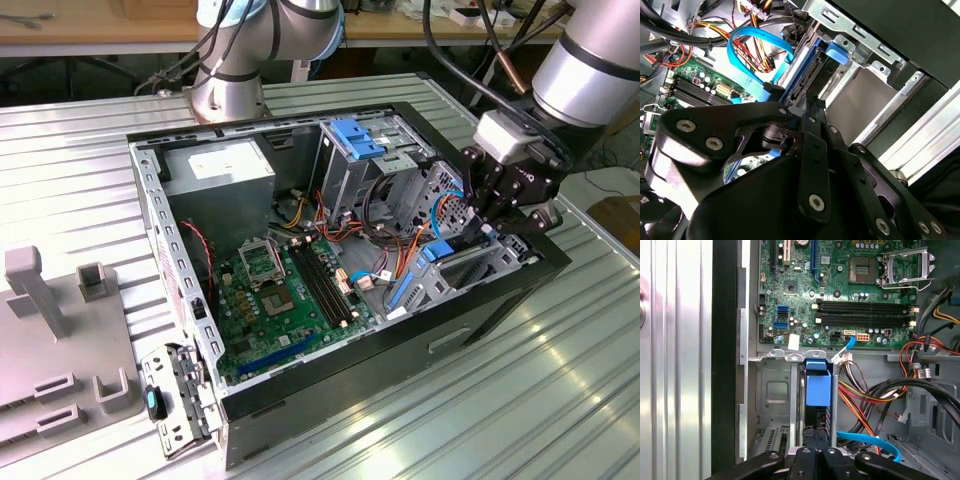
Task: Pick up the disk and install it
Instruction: 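Insert the first disk wire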
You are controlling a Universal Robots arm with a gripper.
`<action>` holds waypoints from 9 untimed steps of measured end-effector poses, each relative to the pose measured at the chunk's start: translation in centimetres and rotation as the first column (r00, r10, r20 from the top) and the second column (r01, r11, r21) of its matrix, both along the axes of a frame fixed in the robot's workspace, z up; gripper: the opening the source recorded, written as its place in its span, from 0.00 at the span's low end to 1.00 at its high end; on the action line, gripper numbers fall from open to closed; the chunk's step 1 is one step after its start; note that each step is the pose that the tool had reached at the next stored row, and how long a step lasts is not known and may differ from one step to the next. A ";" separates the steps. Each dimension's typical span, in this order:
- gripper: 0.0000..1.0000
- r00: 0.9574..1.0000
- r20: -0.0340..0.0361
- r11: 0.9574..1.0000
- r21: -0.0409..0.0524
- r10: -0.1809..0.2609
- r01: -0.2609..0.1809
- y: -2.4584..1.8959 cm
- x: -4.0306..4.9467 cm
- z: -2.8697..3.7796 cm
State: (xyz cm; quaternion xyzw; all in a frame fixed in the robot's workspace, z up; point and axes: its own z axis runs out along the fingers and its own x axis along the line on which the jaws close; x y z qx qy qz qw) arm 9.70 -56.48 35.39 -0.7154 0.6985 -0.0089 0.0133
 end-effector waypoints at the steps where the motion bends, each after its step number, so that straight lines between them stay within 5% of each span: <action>1: 0.11 1.000 0.000 1.000 0.000 0.002 -0.002 0.01 0.00 1.05; 3: 0.11 1.000 0.000 1.000 0.000 0.003 -0.003 0.00 0.00 2.35; 9: 0.11 0.992 0.000 0.992 0.001 0.126 -0.126 0.00 0.17 2.38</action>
